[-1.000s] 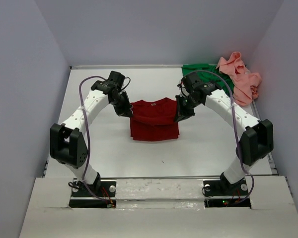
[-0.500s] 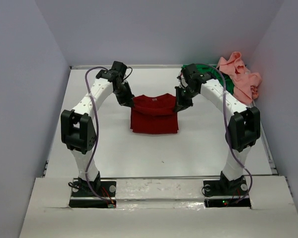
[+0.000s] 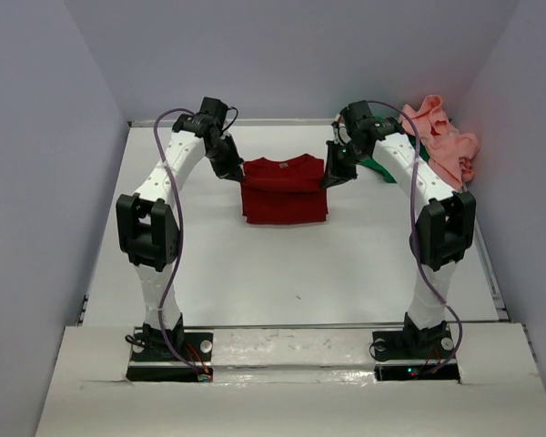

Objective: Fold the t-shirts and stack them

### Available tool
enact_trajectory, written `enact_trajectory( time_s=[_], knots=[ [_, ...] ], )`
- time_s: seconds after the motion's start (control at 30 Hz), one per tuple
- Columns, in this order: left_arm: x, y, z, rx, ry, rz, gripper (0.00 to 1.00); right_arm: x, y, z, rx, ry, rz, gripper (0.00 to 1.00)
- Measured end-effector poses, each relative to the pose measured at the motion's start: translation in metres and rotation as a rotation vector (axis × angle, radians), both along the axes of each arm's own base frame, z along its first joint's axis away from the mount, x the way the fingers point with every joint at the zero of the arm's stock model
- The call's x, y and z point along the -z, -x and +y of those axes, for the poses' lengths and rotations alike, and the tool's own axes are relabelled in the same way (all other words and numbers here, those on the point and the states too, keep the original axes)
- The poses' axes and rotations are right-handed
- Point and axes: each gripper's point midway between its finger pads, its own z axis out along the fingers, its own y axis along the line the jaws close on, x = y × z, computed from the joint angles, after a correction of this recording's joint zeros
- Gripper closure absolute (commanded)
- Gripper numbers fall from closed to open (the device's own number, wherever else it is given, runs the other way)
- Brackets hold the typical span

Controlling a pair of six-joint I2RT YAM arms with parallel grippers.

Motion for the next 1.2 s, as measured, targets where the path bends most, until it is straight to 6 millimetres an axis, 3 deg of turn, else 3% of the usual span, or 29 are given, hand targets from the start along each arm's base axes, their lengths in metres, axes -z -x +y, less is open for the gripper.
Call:
enact_trajectory(
  time_s=[0.27,0.43,0.53,0.67,0.8,0.93,1.03,1.2],
  knots=[
    [-0.012,-0.008,-0.002,0.005,0.012,-0.04,1.0,-0.003,-0.002,0.0,0.004,-0.01,-0.003,1.0],
    [0.006,0.002,0.0,0.023,0.017,-0.004,1.0,0.011,0.008,0.002,-0.001,-0.023,0.049,1.0],
    [0.031,0.023,0.001,0.041,0.021,0.077,1.0,0.036,0.029,-0.001,-0.002,-0.018,0.143,1.0],
    [0.064,0.076,0.007,0.067,0.024,0.219,1.0,0.061,0.063,-0.006,0.006,-0.016,0.27,1.0],
    [0.063,0.125,0.013,0.086,0.046,0.272,1.0,0.06,0.095,-0.011,0.017,-0.035,0.332,1.0],
    [0.049,0.155,0.015,0.107,0.076,0.248,1.0,0.039,0.122,-0.013,0.017,-0.076,0.319,1.0],
    [0.04,0.178,0.014,0.131,0.097,0.23,1.0,0.028,0.154,-0.011,0.0,-0.102,0.32,1.0],
    [0.041,0.219,0.004,0.199,0.114,0.261,1.0,0.04,0.215,-0.011,-0.024,-0.095,0.422,1.0]
  ],
)
